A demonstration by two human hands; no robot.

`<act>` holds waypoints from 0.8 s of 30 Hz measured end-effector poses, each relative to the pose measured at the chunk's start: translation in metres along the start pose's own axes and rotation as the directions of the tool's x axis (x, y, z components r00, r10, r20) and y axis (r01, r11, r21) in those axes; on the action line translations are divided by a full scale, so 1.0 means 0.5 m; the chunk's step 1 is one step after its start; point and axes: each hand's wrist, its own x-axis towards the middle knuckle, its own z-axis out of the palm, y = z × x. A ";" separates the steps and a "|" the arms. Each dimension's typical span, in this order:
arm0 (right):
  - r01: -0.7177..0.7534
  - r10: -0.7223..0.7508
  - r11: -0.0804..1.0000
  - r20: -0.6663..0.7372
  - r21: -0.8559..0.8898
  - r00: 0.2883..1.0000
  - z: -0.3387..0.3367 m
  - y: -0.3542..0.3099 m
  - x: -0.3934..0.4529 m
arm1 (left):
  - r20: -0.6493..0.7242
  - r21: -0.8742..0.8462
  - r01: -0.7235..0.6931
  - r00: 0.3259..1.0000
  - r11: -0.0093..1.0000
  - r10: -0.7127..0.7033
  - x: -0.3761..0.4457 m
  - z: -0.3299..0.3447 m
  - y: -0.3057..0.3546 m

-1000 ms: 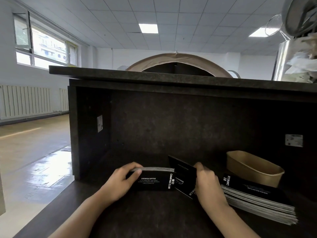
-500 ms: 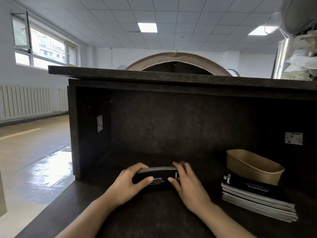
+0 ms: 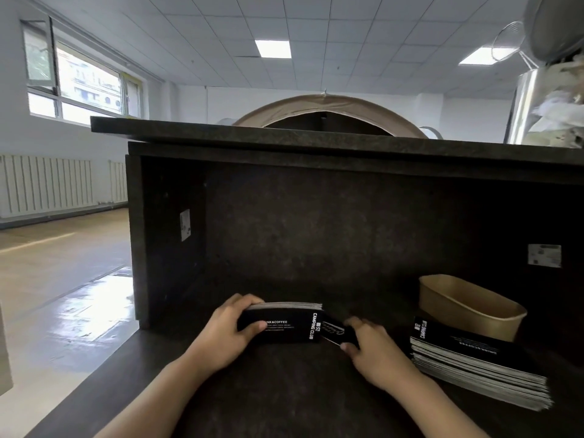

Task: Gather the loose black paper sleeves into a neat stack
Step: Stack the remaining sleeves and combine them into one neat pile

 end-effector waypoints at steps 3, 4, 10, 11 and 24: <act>0.012 -0.012 1.000 -0.038 -0.014 0.999 -0.008 -0.004 -0.005 | 0.015 -0.017 0.008 1.000 1.000 -0.007 -0.001 0.002 0.001; 0.016 -0.017 0.999 -0.046 -0.030 0.999 -0.010 -0.008 -0.007 | 0.020 -0.026 0.010 1.000 1.000 -0.010 -0.001 0.002 0.001; 0.044 -0.069 0.981 -0.125 -0.188 0.990 -0.027 -0.021 -0.019 | 0.044 -0.026 0.005 0.999 1.000 -0.004 -0.001 -0.001 0.003; 0.047 -0.080 0.967 -0.124 -0.249 0.989 -0.028 -0.025 -0.020 | 0.050 -0.027 0.005 0.999 1.000 -0.004 -0.001 -0.002 0.003; 0.280 -0.109 0.946 -0.655 0.161 0.747 -0.039 -0.019 -0.021 | 0.065 -0.303 0.148 0.989 0.941 -0.135 -0.014 -0.009 0.031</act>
